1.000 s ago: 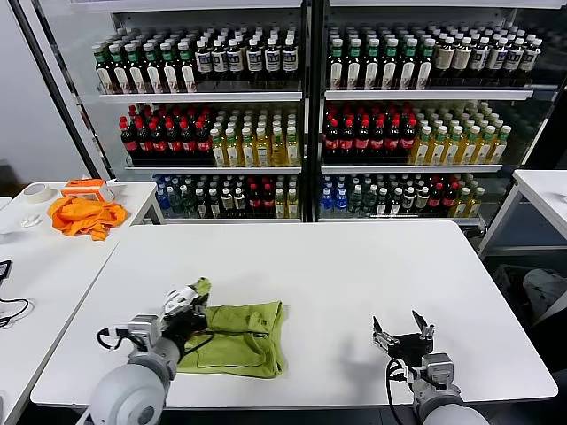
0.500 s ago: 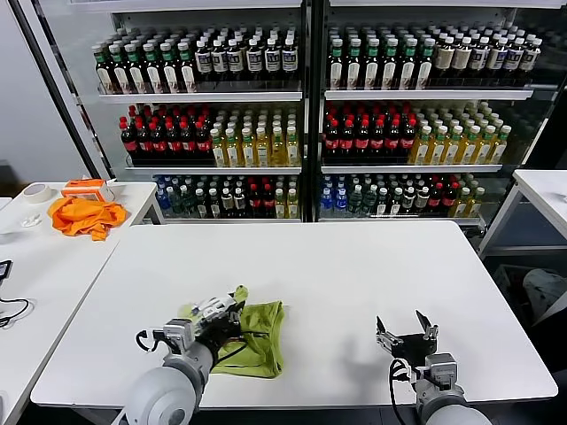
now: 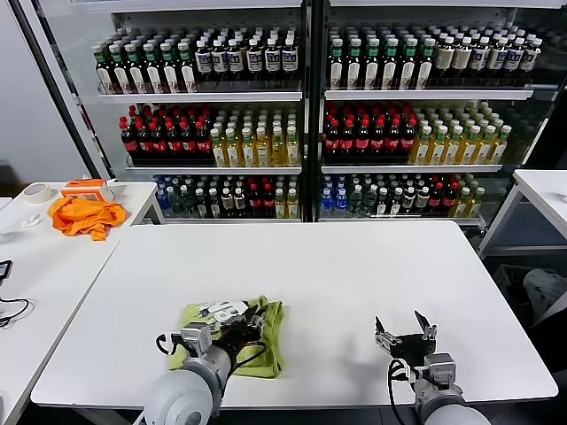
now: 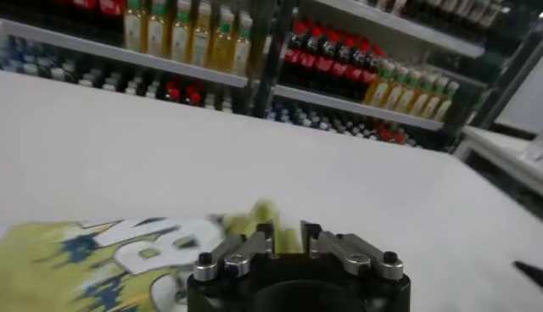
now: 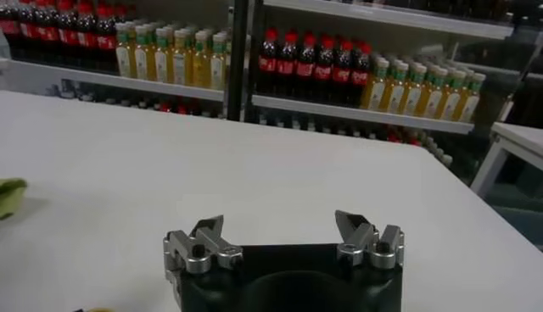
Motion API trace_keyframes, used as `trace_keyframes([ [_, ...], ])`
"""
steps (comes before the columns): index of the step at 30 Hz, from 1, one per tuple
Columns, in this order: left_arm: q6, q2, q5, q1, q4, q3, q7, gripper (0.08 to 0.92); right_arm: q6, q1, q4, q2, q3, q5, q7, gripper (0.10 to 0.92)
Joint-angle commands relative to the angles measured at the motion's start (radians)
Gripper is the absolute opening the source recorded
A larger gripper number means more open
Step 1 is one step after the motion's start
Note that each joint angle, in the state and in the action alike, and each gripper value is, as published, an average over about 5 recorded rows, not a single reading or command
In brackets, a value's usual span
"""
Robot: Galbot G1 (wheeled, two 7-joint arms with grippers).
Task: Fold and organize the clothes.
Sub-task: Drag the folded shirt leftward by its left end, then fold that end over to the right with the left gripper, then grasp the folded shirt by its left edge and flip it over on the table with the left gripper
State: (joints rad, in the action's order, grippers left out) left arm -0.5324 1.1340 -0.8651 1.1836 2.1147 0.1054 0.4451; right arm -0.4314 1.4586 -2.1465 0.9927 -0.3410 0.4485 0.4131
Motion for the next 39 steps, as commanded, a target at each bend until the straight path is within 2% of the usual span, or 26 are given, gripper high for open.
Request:
trace_keyframes([
  [1,0.111,-0.002,0.015,0.027,0.038,0.062,-0.036,0.38,0.001,0.0,0.002,0.002,0.008,-0.005,-0.001,0.823],
  [5,0.111,-0.139,0.185,0.116,-0.008,0.176,-0.038,0.493,0.007,-0.004,0.007,0.0,0.003,-0.005,-0.008,0.823],
  [8,0.097,-0.201,0.235,0.201,-0.063,0.262,-0.037,0.58,0.011,-0.011,0.013,0.002,0.005,-0.004,-0.013,0.823],
  [12,0.08,-0.219,0.239,0.279,-0.095,0.329,-0.036,0.692,0.014,-0.01,0.016,0.007,0.013,-0.006,-0.015,0.823],
  [17,0.091,-0.198,0.277,0.284,-0.137,0.356,-0.036,0.807,0.015,0.006,0.007,0.004,0.007,-0.006,-0.017,0.823],
  [25,0.101,-0.167,0.173,0.258,-0.151,0.324,-0.078,0.823,0.015,0.013,0.002,0.006,-0.008,-0.006,-0.016,0.823],
  [35,0.152,-0.145,0.182,0.24,-0.19,0.288,-0.129,0.822,0.017,0.015,0.006,0.01,-0.009,-0.011,-0.016,0.823],
  [39,0.168,-0.143,0.175,0.247,-0.19,0.287,-0.161,0.778,0.017,0.008,0.012,0.012,-0.003,-0.012,-0.017,0.823],
])
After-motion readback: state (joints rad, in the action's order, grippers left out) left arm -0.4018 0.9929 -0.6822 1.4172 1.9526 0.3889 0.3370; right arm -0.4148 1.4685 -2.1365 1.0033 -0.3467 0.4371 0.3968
